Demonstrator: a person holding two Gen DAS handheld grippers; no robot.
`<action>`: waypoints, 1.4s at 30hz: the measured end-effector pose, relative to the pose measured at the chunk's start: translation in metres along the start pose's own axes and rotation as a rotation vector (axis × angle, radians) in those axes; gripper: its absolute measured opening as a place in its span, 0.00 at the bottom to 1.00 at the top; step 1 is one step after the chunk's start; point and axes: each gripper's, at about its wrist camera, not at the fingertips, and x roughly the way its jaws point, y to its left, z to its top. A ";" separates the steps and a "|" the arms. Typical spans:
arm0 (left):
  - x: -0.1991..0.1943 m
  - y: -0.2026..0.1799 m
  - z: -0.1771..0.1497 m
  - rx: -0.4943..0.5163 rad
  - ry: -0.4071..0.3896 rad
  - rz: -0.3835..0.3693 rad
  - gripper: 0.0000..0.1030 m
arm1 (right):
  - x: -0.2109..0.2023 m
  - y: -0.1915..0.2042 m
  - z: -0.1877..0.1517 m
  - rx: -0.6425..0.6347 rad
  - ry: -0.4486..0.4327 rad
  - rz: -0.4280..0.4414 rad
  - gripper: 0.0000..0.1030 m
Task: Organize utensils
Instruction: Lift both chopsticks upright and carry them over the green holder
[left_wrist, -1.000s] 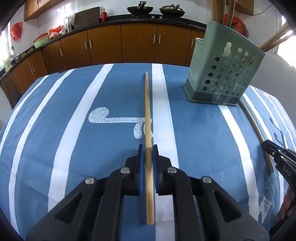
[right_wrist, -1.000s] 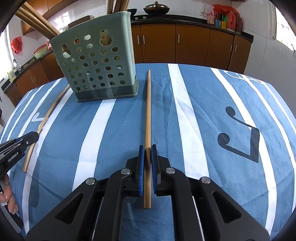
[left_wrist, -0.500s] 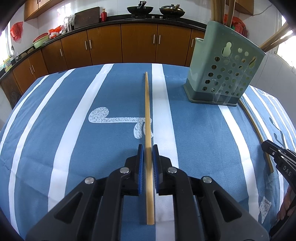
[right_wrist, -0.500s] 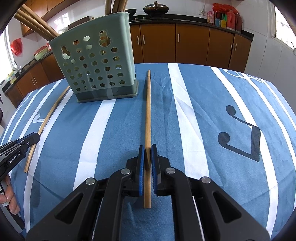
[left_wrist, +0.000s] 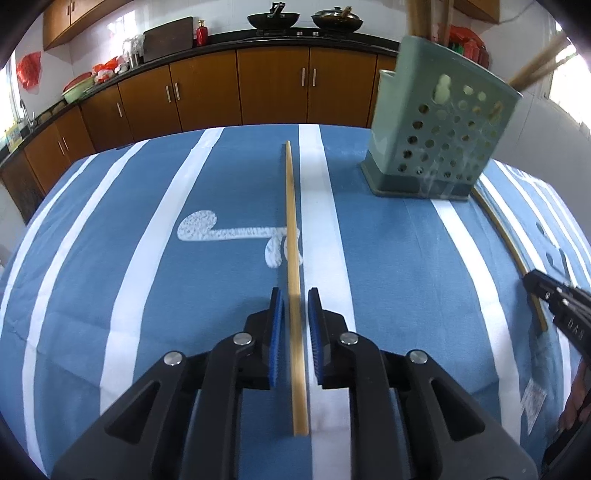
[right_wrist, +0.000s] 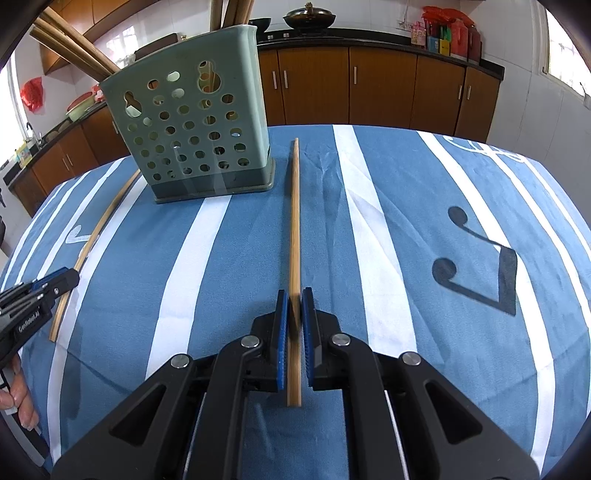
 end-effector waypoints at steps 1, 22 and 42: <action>-0.002 0.000 -0.003 -0.002 0.000 -0.003 0.16 | -0.001 -0.002 -0.002 0.009 0.001 0.010 0.09; -0.072 0.016 0.010 -0.018 -0.141 -0.044 0.08 | -0.072 -0.021 0.017 0.091 -0.227 0.062 0.07; -0.147 0.022 0.059 -0.030 -0.369 -0.090 0.08 | -0.128 -0.014 0.057 0.057 -0.442 0.087 0.07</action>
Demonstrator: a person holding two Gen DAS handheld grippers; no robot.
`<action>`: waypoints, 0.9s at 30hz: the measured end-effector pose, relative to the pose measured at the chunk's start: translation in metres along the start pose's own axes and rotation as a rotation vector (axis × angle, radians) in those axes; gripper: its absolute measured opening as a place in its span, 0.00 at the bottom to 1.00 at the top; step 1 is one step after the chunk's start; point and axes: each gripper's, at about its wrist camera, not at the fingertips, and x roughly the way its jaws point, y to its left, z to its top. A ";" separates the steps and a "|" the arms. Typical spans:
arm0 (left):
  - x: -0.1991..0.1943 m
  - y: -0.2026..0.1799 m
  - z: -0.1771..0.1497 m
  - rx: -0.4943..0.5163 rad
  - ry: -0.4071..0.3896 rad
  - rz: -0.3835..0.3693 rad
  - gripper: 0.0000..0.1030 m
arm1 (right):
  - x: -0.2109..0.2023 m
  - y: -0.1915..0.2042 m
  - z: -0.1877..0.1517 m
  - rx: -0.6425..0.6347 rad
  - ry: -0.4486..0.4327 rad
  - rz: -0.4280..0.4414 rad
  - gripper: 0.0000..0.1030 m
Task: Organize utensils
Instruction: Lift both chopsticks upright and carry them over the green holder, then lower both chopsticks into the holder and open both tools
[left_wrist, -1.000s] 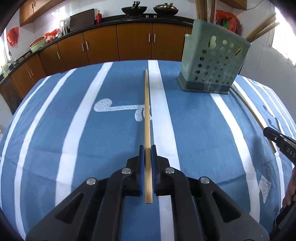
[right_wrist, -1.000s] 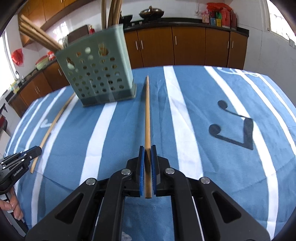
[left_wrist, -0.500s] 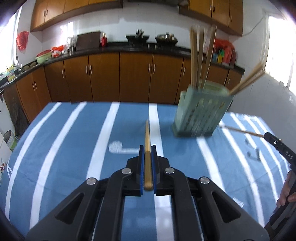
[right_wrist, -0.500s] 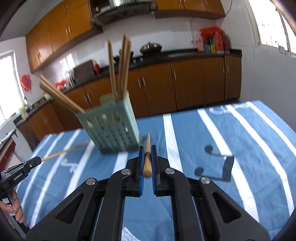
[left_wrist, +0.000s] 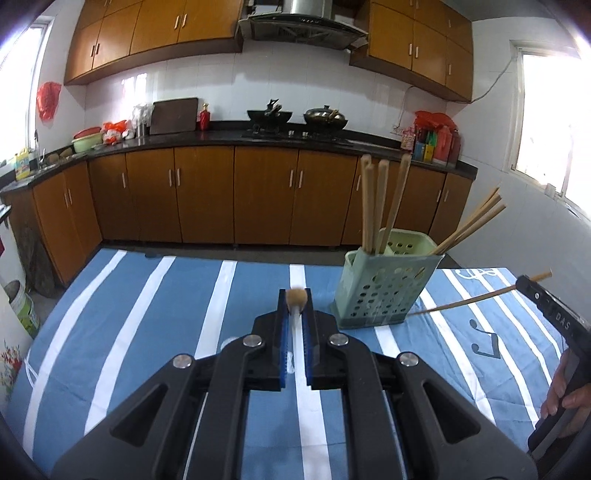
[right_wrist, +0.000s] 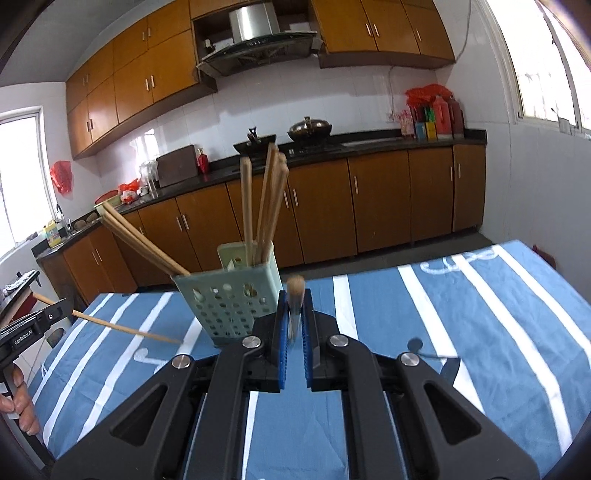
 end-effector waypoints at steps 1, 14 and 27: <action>-0.003 -0.001 0.003 0.006 -0.008 -0.005 0.08 | -0.002 0.000 0.004 -0.004 -0.008 0.003 0.07; -0.050 -0.035 0.070 0.047 -0.157 -0.150 0.08 | -0.050 0.034 0.085 -0.037 -0.214 0.138 0.07; -0.022 -0.073 0.137 -0.034 -0.388 -0.088 0.07 | 0.000 0.058 0.125 -0.041 -0.433 0.069 0.07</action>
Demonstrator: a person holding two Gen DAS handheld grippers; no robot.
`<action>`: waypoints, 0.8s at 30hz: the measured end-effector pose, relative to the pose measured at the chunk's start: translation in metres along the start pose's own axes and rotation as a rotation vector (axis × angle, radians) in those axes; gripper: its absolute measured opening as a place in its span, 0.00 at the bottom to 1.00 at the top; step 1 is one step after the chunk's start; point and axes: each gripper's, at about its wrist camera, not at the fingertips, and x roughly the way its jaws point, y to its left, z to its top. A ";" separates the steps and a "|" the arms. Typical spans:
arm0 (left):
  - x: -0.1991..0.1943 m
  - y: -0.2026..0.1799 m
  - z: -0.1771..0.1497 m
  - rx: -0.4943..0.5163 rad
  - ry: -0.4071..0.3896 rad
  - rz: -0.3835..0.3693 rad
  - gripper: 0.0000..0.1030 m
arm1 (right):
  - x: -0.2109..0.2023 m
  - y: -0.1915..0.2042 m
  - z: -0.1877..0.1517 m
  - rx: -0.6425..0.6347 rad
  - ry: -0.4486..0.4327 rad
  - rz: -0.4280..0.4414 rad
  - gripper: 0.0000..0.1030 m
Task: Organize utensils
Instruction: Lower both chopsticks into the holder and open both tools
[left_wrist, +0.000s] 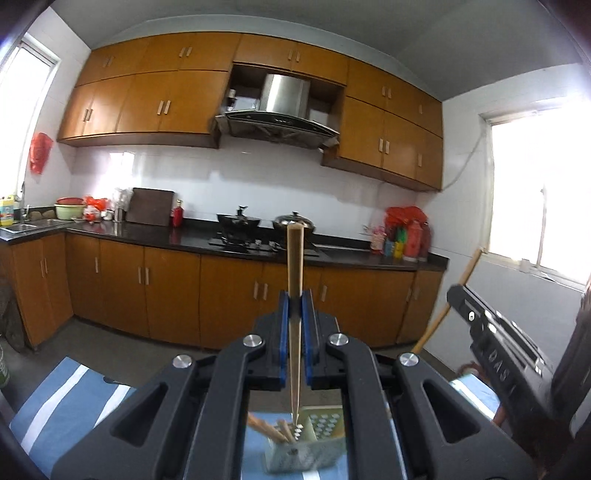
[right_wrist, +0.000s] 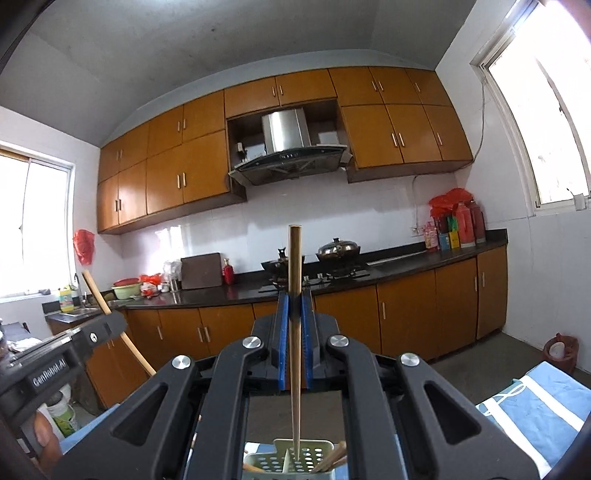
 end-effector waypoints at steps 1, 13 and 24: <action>0.005 0.001 -0.003 -0.007 0.001 0.003 0.07 | 0.008 -0.001 -0.007 0.001 0.008 -0.008 0.07; 0.044 0.013 -0.040 -0.045 0.087 -0.026 0.08 | 0.030 0.001 -0.044 0.003 0.119 -0.006 0.08; 0.022 0.026 -0.033 -0.065 0.068 0.001 0.25 | 0.010 -0.002 -0.032 0.013 0.119 -0.006 0.40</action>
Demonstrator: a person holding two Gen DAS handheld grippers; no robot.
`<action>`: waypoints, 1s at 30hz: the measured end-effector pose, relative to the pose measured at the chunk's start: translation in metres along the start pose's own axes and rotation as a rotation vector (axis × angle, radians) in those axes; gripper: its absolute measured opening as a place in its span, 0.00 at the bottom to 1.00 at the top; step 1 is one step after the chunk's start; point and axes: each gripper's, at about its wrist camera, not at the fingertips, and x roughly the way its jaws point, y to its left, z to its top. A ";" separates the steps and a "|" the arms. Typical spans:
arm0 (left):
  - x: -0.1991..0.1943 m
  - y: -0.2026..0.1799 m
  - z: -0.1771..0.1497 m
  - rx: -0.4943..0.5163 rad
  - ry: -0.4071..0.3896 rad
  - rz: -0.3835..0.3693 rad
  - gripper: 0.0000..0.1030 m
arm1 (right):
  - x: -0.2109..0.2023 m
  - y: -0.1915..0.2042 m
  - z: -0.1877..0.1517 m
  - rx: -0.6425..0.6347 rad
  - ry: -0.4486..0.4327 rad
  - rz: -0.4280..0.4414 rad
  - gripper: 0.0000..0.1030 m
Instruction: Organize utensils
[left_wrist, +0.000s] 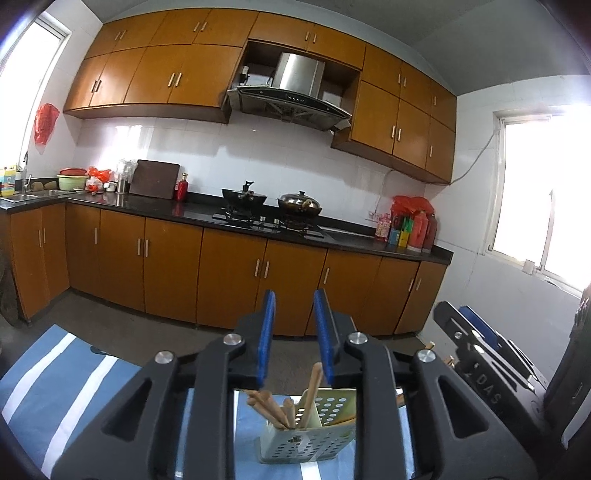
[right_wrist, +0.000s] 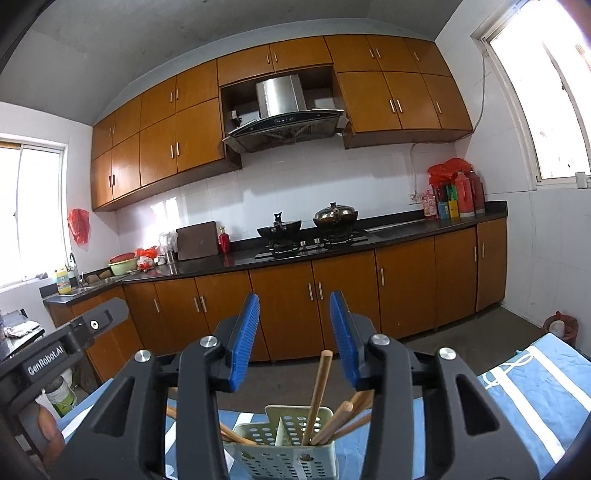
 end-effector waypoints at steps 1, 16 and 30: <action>-0.005 0.001 0.000 -0.003 -0.004 0.002 0.28 | -0.003 -0.001 0.000 -0.003 0.001 -0.003 0.40; -0.056 0.031 0.000 -0.004 -0.015 0.102 0.47 | -0.037 -0.004 0.010 -0.044 0.014 -0.025 0.59; -0.148 0.039 -0.059 0.137 0.003 0.202 0.96 | -0.109 0.008 -0.036 -0.140 0.112 -0.052 0.98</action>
